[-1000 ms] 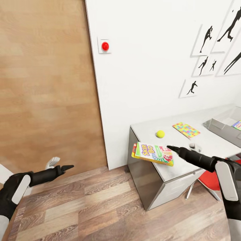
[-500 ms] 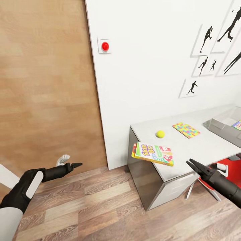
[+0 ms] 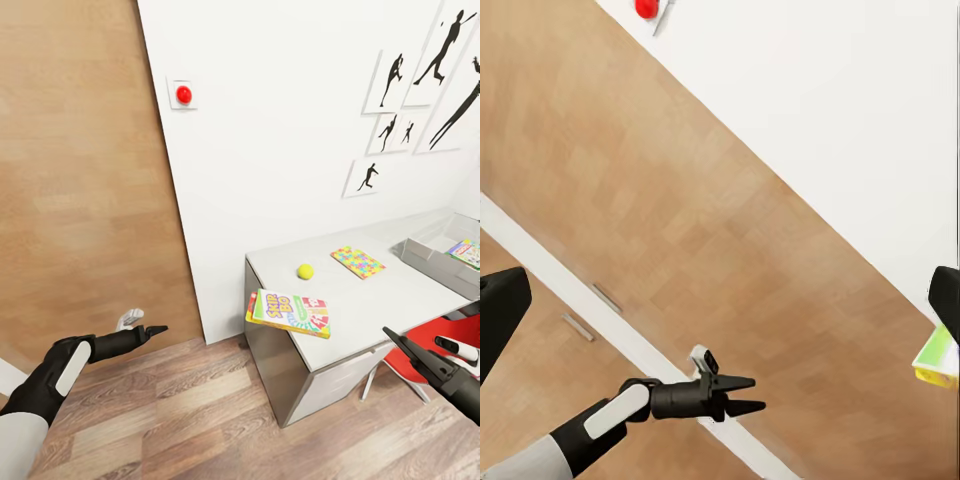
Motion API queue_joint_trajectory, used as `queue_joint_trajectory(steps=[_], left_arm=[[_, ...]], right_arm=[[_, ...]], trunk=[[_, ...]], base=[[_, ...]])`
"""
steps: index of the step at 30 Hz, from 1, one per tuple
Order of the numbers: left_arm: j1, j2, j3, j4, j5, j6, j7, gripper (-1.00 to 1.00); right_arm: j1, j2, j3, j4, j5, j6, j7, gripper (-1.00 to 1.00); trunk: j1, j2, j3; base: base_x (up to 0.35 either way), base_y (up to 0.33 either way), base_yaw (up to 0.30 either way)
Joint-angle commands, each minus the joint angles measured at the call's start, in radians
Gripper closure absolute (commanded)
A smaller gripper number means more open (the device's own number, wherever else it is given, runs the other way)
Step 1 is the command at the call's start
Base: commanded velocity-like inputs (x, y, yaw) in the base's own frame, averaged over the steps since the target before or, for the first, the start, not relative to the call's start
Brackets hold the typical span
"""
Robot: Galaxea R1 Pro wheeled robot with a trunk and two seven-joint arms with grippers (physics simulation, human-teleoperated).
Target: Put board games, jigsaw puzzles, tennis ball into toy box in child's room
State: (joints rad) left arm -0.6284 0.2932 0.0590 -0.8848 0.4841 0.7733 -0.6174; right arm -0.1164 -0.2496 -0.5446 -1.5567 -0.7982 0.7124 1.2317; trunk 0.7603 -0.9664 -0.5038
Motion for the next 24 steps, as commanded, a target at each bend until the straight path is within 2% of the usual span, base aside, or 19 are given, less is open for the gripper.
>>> queue_joint_trajectory(steps=[1, 9, 19, 24], left_arm=[[0.000, 0.000, 0.001, 0.000, 0.001, 0.006, -0.003, -1.00], [0.001, -0.006, 0.000, 0.000, -0.002, 0.007, 0.003, -1.00], [0.001, -0.021, -0.001, 0.000, -0.002, 0.006, 0.006, -1.00], [0.001, -0.023, -0.001, 0.000, -0.002, 0.006, 0.005, -1.00]], right_arm=[[0.000, 0.000, -0.003, -0.001, -0.004, 0.007, 0.003, -1.00], [0.003, 0.000, -0.029, -0.001, -0.006, 0.006, 0.010, -1.00], [0.003, 0.001, -0.034, 0.001, -0.005, 0.005, 0.011, -1.00], [0.003, 0.001, -0.034, 0.001, -0.004, 0.004, 0.011, -1.00]], trunk=[[0.000, -0.001, 0.000], [0.000, -0.001, 0.001], [0.000, -0.001, 0.001], [0.000, -0.001, 0.001]], base=[[0.067, -0.081, -0.077], [0.070, -0.092, -0.032], [0.047, -0.099, -0.004], [0.006, -0.209, 0.000]])
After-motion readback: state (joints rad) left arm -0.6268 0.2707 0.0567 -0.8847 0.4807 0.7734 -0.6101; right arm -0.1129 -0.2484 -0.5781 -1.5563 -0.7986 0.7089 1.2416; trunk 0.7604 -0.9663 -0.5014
